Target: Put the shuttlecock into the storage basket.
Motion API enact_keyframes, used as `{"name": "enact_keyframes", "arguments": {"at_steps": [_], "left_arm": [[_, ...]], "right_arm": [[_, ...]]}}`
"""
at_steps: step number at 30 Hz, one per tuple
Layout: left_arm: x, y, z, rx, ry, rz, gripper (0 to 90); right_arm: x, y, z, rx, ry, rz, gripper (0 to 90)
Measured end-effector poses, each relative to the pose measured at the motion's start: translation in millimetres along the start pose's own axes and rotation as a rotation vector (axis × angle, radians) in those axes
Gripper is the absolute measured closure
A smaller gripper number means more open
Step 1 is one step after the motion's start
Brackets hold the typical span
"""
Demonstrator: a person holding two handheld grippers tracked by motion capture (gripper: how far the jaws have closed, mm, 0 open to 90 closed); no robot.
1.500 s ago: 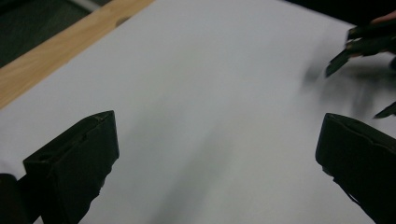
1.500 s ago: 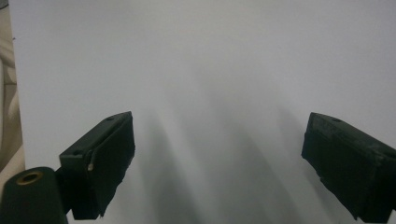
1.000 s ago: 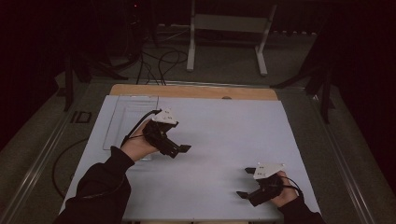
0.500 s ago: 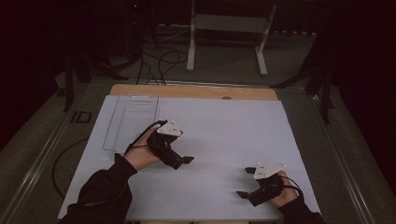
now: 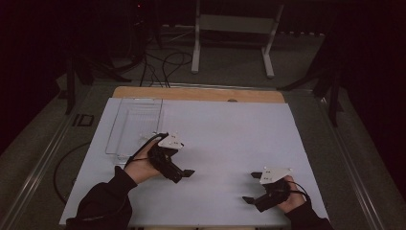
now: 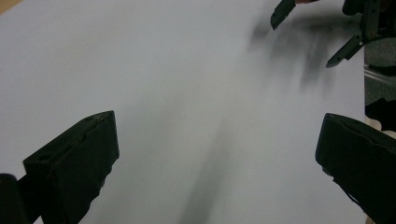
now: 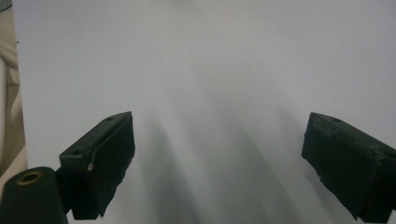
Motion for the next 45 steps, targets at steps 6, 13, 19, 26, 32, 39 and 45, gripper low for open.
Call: {"name": "enact_keyframes", "arguments": {"at_steps": [6,13,19,26,32,39,45], "left_arm": [[-8.0,9.5,2.1,0.004,0.004,0.008,0.2],[-16.4,20.6,3.8,0.02,0.003,0.011,0.2],[-24.6,31.0,7.9,0.033,0.007,0.015,0.2],[-30.9,44.0,13.9,0.039,0.007,0.03,0.2],[-34.4,54.7,20.5,0.043,-0.001,0.057,0.3],[-38.1,65.0,26.1,0.041,-0.021,0.061,0.2],[-42.3,73.7,26.5,0.05,-0.02,0.079,0.2]], "right_arm": [[0.0,0.3,-1.0,0.003,0.001,0.001,9.5],[1.0,-0.1,0.2,0.001,0.006,0.0,9.5],[0.6,0.0,0.2,0.001,0.004,-0.001,9.5],[0.4,0.0,1.0,0.0,0.009,0.0,9.5],[0.2,0.1,0.9,0.0,0.007,-0.002,9.5],[0.0,0.1,0.1,0.003,0.005,-0.001,9.5],[0.9,-0.4,-0.1,0.002,0.005,-0.004,9.5]]}}
Point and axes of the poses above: each handheld gripper's, and its own axes: z roughly backward along the jaws, y roughly out of its underside, x roughly to its left, the point moved 1 cm from there along -z, roughly forward along the jaws, and after that the axes turned 14 degrees about -z, right-handed, at the moved point
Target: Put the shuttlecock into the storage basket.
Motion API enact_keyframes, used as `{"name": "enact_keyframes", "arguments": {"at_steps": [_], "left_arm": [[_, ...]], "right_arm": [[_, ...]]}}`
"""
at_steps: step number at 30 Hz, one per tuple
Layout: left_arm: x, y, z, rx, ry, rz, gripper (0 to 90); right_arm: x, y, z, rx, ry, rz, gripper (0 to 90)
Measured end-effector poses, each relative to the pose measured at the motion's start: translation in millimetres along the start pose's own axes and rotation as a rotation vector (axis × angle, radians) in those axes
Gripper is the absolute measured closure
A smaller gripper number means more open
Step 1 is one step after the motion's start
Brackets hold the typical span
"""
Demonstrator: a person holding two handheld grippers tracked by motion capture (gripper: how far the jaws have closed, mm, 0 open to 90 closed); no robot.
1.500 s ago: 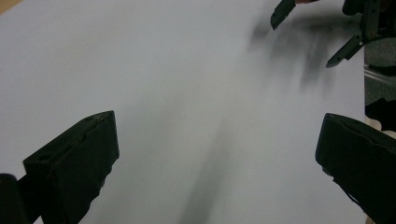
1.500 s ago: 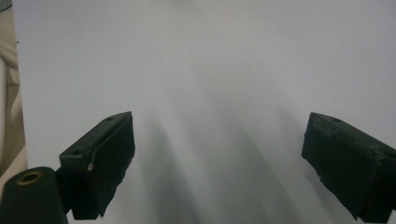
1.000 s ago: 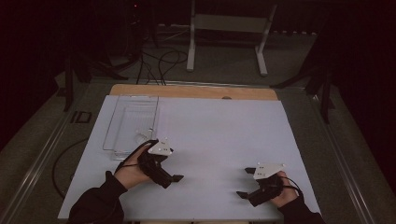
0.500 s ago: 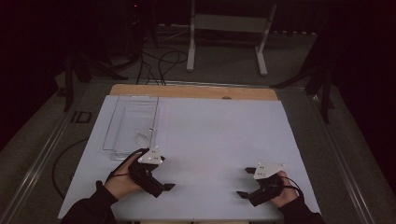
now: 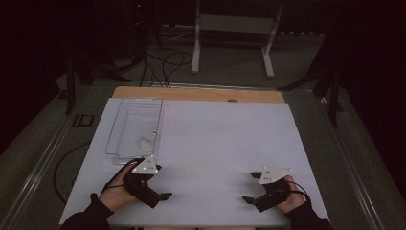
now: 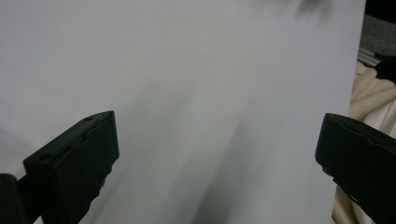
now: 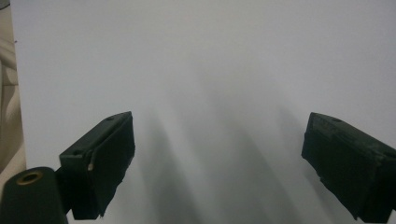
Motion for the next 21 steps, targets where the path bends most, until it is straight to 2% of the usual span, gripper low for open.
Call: {"name": "enact_keyframes", "arguments": {"at_steps": [2,5,9,21], "left_arm": [[-1.6,6.7,2.1,-0.02,-0.025,0.012,0.2],[-2.2,9.9,2.2,-0.025,-0.031,0.012,0.2],[-4.4,18.2,1.3,-0.057,-0.054,0.031,0.3],[-6.2,35.8,1.5,-0.076,-0.109,0.057,0.3]], "right_arm": [[-0.1,0.1,0.0,0.001,-0.001,0.0,9.5],[-0.3,0.3,-0.3,0.001,-0.003,0.002,9.5],[-0.3,0.4,0.2,0.0,-0.002,0.0,9.5],[-1.1,0.8,0.1,0.002,0.002,0.0,9.5]]}}
Point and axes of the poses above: each handheld gripper's, and its own axes: z roughly backward along the jaws, y roughly out of its underside, x roughly to its left, the point moved 1 cm from there along -z, roughly forward along the jaws, and after that the axes turned 14 degrees about -z, right-handed, at the moved point
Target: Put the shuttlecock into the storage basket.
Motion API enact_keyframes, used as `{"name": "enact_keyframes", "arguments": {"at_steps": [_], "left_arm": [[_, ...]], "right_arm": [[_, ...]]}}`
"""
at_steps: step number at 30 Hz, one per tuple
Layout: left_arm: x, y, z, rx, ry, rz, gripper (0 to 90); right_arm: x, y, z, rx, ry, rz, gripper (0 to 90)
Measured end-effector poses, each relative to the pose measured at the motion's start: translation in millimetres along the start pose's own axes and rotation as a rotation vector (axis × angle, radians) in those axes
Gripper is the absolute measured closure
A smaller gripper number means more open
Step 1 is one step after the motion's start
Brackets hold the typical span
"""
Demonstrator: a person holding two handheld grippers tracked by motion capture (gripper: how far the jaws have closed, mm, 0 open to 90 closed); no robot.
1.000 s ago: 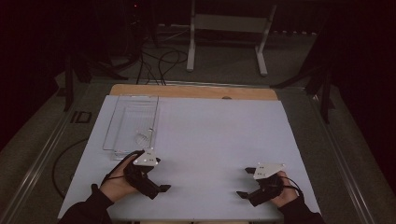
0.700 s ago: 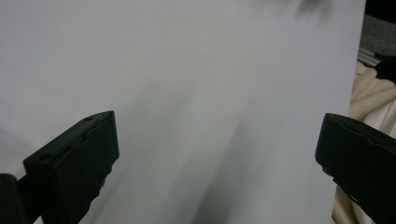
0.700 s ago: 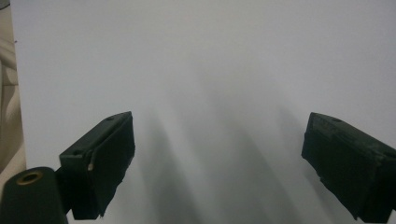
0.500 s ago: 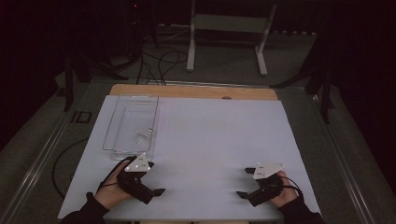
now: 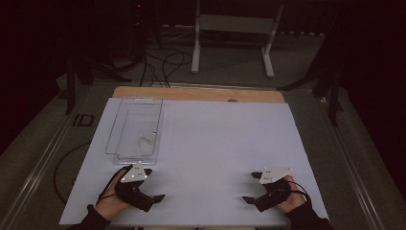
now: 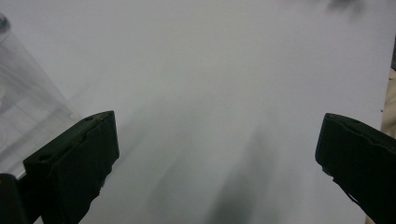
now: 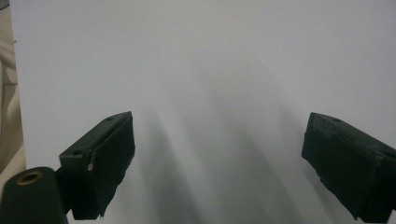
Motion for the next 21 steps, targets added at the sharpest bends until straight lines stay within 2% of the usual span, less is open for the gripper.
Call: {"name": "enact_keyframes", "arguments": {"at_steps": [4,12,13,17,21], "left_arm": [[0.8,4.0,4.0,-0.013,-0.04,0.021,0.3],[2.0,10.6,4.8,-0.008,-0.058,0.039,0.3],[2.4,12.2,4.7,-0.007,-0.074,0.049,0.3],[3.4,14.1,5.5,-0.008,-0.086,0.064,0.3],[4.5,18.0,5.7,-0.006,-0.12,0.09,0.3]], "right_arm": [[-0.3,0.3,0.3,-0.001,0.0,-0.003,9.5],[-0.5,0.8,0.1,-0.002,0.001,-0.004,9.5],[-1.0,1.0,-0.1,-0.002,0.001,-0.003,9.5],[-1.5,1.6,-0.8,-0.003,-0.001,-0.003,9.5],[-2.1,2.0,-1.5,0.001,0.003,-0.003,9.5]]}}
Point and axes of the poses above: each handheld gripper's, and its own axes: z roughly backward along the jaws, y roughly out of its underside, x roughly to its left, the point moved 1 cm from there along -z, roughly forward along the jaws, and after that the axes turned 14 degrees about -z, right-handed, at the moved point
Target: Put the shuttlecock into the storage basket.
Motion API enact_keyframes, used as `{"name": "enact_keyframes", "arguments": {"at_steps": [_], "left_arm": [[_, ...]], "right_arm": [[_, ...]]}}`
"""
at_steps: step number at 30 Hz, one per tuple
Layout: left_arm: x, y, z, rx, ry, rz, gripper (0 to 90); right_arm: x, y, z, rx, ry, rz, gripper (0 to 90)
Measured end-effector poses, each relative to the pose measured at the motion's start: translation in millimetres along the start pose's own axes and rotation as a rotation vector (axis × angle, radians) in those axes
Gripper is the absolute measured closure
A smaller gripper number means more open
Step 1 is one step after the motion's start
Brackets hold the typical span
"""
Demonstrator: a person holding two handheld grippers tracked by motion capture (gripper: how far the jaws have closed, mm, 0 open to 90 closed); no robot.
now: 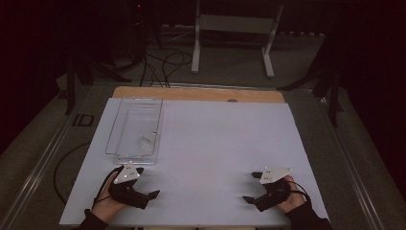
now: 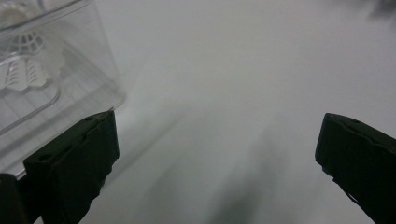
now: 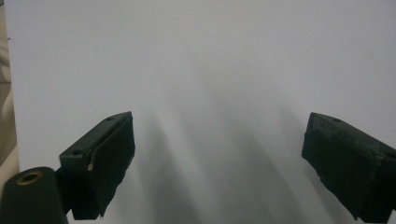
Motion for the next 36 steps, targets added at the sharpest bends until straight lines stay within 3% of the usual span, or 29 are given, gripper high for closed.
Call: {"name": "enact_keyframes", "arguments": {"at_steps": [17,36], "left_arm": [[-1.5,1.4,-4.3,0.001,-0.051,0.024,0.4],[-3.3,0.0,-4.8,-0.014,-0.037,0.021,0.4]], "right_arm": [[0.2,0.9,-2.2,0.005,0.003,-0.001,9.5],[0.6,0.8,-2.5,0.0,0.021,0.004,9.5]]}}
Point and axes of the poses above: each handheld gripper's, and its own axes: z roughly backward along the jaws, y roughly out of its underside, x roughly to its left, the point moved 1 cm from there along -z, roughly forward along the jaws, and after that the axes turned 14 degrees about -z, right-handed, at the moved point
